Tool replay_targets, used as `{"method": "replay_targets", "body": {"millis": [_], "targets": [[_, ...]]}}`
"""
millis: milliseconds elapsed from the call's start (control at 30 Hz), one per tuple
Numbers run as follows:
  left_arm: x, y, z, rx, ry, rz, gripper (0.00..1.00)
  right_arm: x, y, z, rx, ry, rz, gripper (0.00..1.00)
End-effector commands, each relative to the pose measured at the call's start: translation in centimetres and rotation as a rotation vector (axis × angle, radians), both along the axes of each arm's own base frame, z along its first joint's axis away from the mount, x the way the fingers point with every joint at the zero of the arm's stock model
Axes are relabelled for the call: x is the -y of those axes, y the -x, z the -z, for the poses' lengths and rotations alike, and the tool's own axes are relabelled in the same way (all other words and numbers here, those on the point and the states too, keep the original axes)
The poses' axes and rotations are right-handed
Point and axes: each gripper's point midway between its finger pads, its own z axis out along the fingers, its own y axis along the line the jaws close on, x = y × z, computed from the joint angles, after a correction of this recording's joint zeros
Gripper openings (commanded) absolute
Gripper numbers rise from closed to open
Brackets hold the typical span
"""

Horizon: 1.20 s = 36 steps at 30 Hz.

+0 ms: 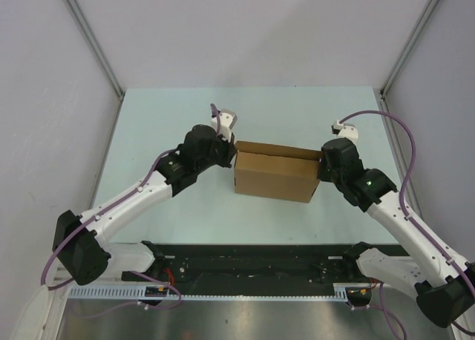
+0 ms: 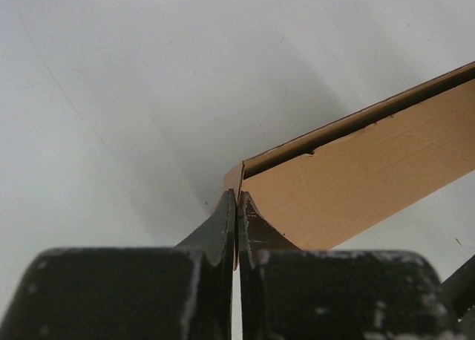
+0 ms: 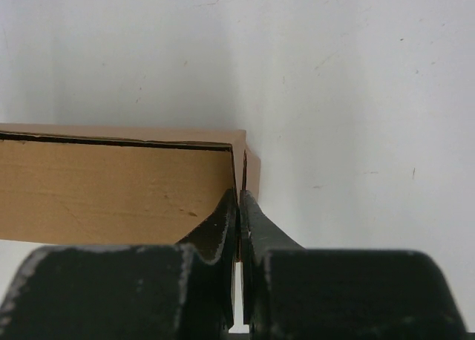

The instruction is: Fold the paper box

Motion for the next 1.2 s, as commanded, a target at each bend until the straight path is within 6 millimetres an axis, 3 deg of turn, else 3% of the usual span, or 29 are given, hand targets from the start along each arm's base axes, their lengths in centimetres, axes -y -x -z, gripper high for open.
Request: {"method": "replay_targets", "body": {"millis": [0, 533, 867, 1000, 1167], "targets": [[1.8, 1.0, -1.0, -0.095, 0.122, 0.01, 0.0, -0.3, 0.1, 0.6, -0.006, 0.027, -0.011, 0.0], [2.0, 1.4, -0.3, -0.202, 0.236, -0.077, 0.0, -0.3, 0.2, 0.6, 0.003, 0.073, -0.015, 0.0], [2.0, 1.6, -1.0, -0.226, 0.315, -0.116, 0.0, -0.4, 0.2, 0.6, 0.005, 0.076, -0.016, 0.0], [1.6, 2.0, 0.6, -0.259, 0.32, -0.144, 0.0, -0.3, 0.1, 0.7, 0.004, 0.076, -0.014, 0.0], [1.6, 2.3, 0.9, -0.29, 0.362, -0.169, 0.0, -0.4, 0.1, 0.8, 0.001, 0.078, -0.015, 0.0]]}}
